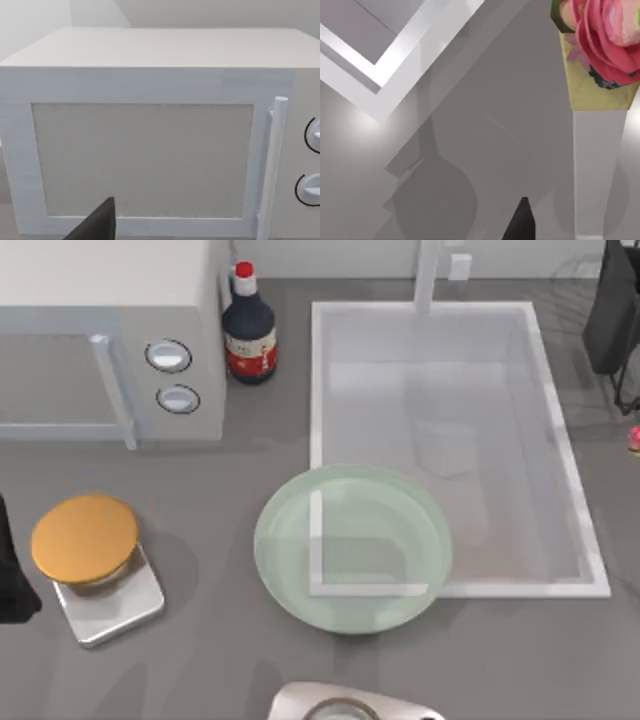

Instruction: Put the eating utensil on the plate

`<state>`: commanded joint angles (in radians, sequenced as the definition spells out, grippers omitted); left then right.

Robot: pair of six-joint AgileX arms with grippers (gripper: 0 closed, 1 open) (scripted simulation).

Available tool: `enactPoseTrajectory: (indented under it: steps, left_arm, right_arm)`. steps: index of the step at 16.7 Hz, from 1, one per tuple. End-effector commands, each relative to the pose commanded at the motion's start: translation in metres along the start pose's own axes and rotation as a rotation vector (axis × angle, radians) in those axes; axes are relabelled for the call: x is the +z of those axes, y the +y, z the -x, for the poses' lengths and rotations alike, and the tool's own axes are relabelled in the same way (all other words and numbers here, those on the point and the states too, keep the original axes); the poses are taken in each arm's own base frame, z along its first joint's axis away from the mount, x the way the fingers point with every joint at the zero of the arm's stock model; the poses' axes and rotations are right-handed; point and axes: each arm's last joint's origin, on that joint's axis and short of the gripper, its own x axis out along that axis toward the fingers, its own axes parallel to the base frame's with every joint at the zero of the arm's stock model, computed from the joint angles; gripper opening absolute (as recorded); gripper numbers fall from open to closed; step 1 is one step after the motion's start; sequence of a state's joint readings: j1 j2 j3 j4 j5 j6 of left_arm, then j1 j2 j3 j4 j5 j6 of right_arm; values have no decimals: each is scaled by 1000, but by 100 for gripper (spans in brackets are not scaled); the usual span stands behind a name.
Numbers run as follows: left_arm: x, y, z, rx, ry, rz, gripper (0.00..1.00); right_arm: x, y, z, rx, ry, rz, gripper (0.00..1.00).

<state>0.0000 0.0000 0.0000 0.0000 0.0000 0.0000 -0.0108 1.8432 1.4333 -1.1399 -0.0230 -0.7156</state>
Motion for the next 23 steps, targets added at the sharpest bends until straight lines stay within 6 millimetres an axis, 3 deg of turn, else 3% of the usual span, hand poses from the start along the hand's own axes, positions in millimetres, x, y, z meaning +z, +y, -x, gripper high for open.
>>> enactPoseTrajectory:
  steps: [4,8,15,23]
  left_arm:
    - [0,0,0,0,0,0,100]
    - [0,0,0,0,0,0,100]
    - [0,0,0,0,0,0,100]
    - [0,0,0,0,0,0,100]
  right_arm:
    - [27,16,-3,1,11,-99,0]
    - [68,48,-7,-4,27,-316,0]
    - [131,129,-26,-40,72,-929,0]
    - [168,207,-46,-106,74,-1671,0]
